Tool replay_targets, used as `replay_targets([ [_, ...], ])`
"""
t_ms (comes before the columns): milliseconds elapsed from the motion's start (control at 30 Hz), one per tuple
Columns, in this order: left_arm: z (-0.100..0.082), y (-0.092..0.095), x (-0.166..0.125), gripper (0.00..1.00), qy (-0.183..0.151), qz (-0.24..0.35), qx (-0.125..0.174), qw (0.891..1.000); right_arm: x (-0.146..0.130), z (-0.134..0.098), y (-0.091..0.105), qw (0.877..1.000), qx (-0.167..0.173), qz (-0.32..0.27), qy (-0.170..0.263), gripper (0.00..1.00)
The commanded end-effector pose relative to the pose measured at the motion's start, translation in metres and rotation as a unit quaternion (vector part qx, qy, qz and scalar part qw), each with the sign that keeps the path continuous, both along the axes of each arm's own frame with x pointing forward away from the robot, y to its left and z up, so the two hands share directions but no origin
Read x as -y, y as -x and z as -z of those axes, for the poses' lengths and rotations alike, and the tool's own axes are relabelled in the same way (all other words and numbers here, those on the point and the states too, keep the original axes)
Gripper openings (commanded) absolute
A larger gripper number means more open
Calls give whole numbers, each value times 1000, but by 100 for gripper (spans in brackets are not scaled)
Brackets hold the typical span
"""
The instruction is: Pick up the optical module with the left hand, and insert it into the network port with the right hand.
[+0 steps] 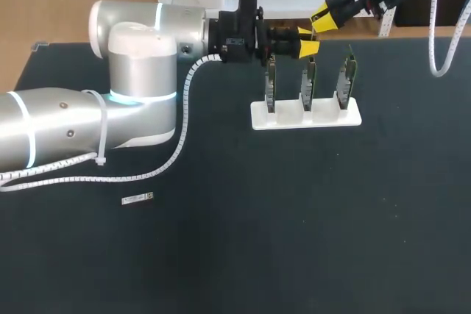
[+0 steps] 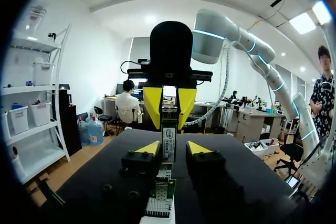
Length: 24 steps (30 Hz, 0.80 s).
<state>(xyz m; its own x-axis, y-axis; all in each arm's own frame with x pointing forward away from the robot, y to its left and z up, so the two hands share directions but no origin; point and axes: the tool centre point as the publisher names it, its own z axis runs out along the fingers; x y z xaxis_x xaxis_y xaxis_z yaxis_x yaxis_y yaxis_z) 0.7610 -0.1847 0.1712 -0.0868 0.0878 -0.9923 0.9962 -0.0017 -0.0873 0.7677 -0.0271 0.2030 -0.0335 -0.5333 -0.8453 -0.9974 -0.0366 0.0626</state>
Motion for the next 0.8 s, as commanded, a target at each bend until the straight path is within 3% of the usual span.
replay_targets([
  [33,0,0,0,100,0,-1,1,1000,-1,1,0,1000,2,0,-1,0],
  [333,0,1,0,100,2,1,4,1000,-1,0,1,1000,4,-2,-2,0],
  [500,-3,1,0,100,-36,8,14,999,0,0,0,1000,5,-2,-3,0],
  [600,-2,2,-2,100,-81,6,12,997,0,-1,0,1000,7,-1,-3,0],
  [800,2,3,-11,100,-101,-7,7,995,0,-1,0,1000,9,-1,-2,0],
])
